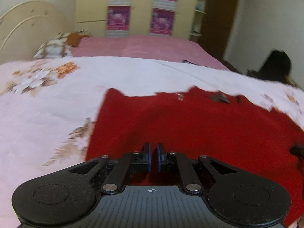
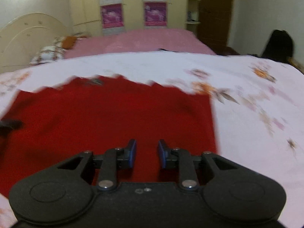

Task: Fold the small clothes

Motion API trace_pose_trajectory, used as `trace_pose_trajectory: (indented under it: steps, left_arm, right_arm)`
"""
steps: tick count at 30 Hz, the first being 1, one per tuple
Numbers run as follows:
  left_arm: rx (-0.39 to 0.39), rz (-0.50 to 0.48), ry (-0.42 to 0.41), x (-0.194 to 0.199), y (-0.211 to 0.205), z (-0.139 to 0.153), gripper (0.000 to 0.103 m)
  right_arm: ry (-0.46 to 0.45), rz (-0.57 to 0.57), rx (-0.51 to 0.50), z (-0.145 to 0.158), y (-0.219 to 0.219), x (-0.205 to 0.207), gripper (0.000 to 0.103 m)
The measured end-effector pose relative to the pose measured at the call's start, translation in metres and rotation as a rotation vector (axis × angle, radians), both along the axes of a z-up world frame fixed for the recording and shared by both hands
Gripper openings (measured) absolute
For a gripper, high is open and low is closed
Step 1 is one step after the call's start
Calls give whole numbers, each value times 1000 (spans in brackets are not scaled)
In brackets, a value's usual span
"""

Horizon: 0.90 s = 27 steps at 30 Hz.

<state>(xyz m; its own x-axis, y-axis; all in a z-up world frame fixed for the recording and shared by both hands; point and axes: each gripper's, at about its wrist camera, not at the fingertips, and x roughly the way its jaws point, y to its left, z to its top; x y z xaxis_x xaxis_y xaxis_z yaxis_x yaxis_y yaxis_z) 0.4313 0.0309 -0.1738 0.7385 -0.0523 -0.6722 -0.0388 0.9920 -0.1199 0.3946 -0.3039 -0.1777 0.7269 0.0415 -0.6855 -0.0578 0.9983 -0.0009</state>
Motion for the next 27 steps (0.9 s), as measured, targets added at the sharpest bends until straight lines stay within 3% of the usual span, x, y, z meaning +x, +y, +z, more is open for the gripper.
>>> trace_pose_trajectory:
  steps: [2,5,6,8,13,16,19,21,27]
  left_arm:
    - [14,7,1,0,4,-2,4]
    - [-2,46,23,-5,10,5,4]
    - [-12,60,23,-10,10,9,4]
    - [2,42,-1,-26,4,16,4]
    - [-8,-40,7,-64,-16,17,4]
    - [30,-51,37,-75,-19,3,4]
    - [42,-63,15,-85,-10,-1,4]
    - [56,-60,25,-86,-4,0,4]
    - [67,-37,27,-103,12,-2,4]
  right_arm:
    - [10,-23,11,3,-11,0,12]
    - [22,-37,-18,5,-7,-3,12]
    - [24,-47,-10,8,-6,-6,14]
    - [-3,-44,17,18,-1,-21,28]
    - [-26,28,21,28,29,-50,25]
    - [3,56,-16,19,43,-60,25]
    - [64,34,-80,-1,39,-66,25]
    - [30,20,-132,-7,28,-77,29]
    - [50,-50,-112,-6,0,-84,32]
